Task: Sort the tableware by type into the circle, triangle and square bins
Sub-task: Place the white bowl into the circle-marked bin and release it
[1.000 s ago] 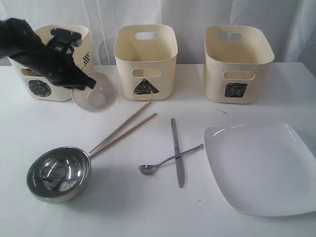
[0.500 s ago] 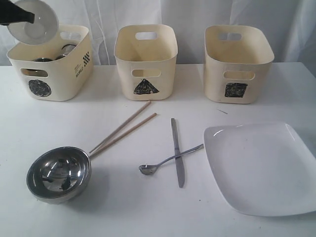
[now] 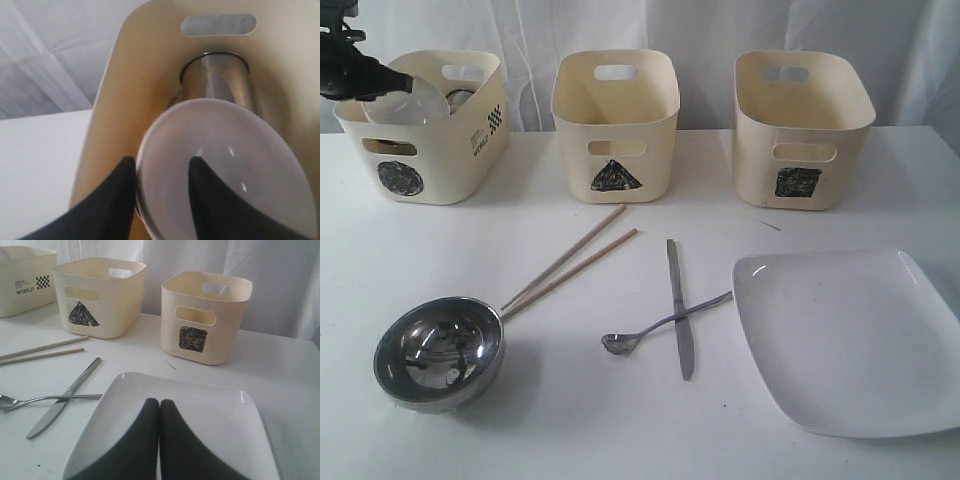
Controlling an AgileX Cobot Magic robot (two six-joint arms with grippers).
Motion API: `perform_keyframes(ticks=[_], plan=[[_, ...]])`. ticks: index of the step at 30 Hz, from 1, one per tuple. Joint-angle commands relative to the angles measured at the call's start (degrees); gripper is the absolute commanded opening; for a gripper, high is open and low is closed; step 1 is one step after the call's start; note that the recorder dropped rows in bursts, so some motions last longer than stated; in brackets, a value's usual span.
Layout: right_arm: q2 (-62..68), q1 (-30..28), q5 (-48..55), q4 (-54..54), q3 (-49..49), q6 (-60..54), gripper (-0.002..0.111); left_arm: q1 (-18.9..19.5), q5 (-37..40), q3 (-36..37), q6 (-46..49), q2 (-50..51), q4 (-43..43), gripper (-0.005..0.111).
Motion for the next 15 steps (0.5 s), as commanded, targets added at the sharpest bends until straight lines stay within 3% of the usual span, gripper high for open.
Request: perform_keyframes(ticks=[1, 6, 8, 12, 15], plan=[[-0.31, -0.37, 0.00, -0.30, 0.22, 0.17, 0.000, 0.21, 6.23, -0.61, 0.33, -2.77, -2.41, 0.047], [-0.31, -0.37, 0.00, -0.30, 0.22, 0.17, 0.000, 0.21, 12.02, 2.93, 5.13, -8.25, -3.78, 0.047], [-0.31, -0.37, 0.00, -0.30, 0.22, 0.17, 0.000, 0.21, 12.76, 8.31, 6.03, -12.85, -5.00, 0.047], [-0.31, -0.37, 0.00, -0.30, 0.22, 0.17, 0.000, -0.09, 14.78, 23.68, 13.45, -25.35, -14.17, 0.047], [-0.31, -0.37, 0.00, -0.30, 0.22, 0.17, 0.000, -3.33, 15.51, 41.35, 17.38, -36.66, -18.22, 0.047]])
